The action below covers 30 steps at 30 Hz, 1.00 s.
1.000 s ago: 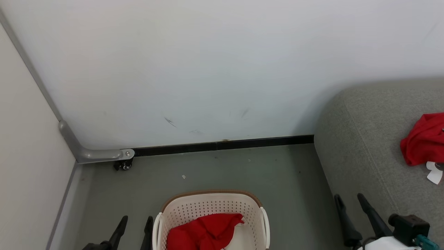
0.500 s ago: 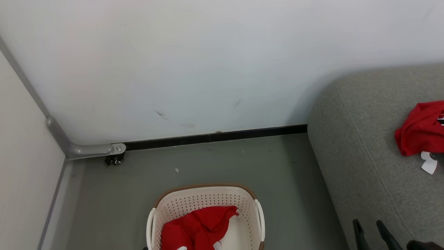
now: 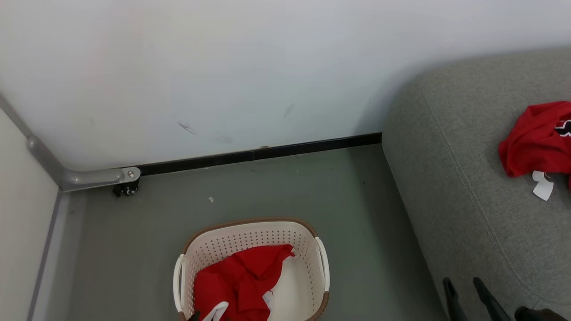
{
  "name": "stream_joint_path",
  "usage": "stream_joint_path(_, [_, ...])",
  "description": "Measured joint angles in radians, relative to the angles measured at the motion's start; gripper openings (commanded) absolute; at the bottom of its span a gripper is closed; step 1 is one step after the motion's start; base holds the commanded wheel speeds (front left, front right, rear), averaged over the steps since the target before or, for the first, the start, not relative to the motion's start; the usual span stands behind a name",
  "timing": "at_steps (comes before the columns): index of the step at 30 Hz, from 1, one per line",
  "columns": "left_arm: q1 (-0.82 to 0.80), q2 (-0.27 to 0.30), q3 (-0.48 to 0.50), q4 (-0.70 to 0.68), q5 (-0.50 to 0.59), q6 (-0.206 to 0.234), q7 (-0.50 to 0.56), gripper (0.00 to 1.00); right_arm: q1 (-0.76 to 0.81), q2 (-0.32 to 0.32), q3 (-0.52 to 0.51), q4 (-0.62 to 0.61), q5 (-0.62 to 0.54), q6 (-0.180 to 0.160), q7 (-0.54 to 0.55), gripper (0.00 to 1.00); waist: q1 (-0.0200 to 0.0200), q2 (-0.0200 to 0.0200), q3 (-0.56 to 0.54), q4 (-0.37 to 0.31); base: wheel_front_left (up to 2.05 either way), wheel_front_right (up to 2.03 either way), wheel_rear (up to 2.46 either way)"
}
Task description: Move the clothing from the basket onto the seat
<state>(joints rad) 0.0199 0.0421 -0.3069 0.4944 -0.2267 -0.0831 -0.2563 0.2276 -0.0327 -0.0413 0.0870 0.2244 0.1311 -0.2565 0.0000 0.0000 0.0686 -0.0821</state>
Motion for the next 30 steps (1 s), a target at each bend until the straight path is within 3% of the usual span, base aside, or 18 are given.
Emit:
stream_joint_path(15, [-0.163,0.003,0.007,0.103,0.018,0.0,0.001,1.0,-0.007,0.0,0.066,-0.054,0.001,0.0,0.0,1.0,0.0,0.0,0.135,-0.064,0.0,0.0,0.0])
stream_joint_path(20, [-0.226,0.031,0.011,0.15,0.036,0.002,0.029,1.0,-0.018,0.0,0.086,-0.072,0.001,0.0,0.0,1.0,0.0,0.0,0.191,-0.089,0.0,0.0,0.0])
stream_joint_path(30, [-0.389,0.063,0.018,0.243,0.083,0.037,0.09,1.0,-0.106,-0.001,0.135,-0.091,0.016,0.0,0.0,1.0,0.0001,0.0,0.316,-0.144,0.0,0.0,0.0])
